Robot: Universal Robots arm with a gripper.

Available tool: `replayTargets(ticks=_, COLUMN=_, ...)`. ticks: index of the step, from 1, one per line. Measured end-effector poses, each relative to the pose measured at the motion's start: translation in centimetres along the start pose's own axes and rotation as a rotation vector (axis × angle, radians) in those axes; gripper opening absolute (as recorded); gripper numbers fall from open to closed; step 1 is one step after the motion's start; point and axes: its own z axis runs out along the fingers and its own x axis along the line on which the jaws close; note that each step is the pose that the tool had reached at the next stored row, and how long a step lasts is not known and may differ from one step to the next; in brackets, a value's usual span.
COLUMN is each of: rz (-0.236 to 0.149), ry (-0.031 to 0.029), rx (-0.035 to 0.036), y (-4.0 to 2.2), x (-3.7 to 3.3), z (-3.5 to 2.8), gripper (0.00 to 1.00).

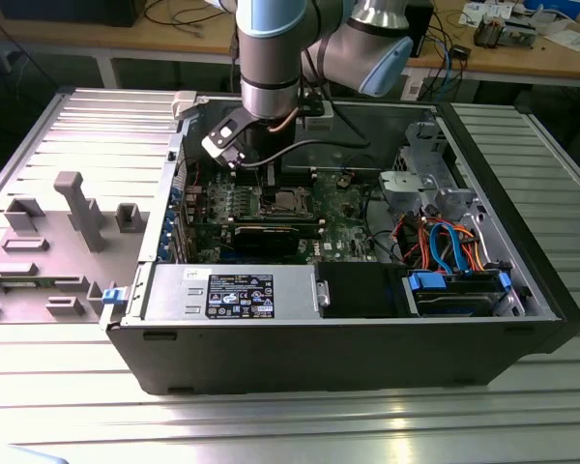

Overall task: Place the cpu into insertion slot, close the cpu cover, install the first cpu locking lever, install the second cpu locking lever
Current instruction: 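Close the cpu cover, then install the first cpu locking lever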

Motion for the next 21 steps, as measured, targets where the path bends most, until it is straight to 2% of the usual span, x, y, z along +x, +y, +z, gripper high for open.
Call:
replayTargets(ticks=3, rz=0.000, ry=0.0002, rx=-0.0002, y=0.01, x=0.00, z=-0.48, gripper=0.11)
replayTargets(ticks=4, rz=0.000, ry=0.0003, rx=-0.0002, y=0.24, x=0.00, z=-0.49, gripper=0.11)
replayTargets(ticks=5, rz=0.000, ry=0.0003, rx=-0.0001, y=0.89, x=-0.03, z=-0.46, gripper=0.11)
replayTargets(ticks=9, rz=0.000, ry=0.0003, rx=-0.0001, y=2.30, x=-0.09, z=-0.40, gripper=0.11)
replayTargets(ticks=10, rz=0.000, ry=0.0002, rx=-0.0001, y=2.43, x=-0.09, z=-0.39, gripper=0.11)
replayTargets(ticks=21, rz=0.000, ry=0.0010, rx=-0.0001, y=2.48, x=-0.09, z=-0.46, gripper=0.11)
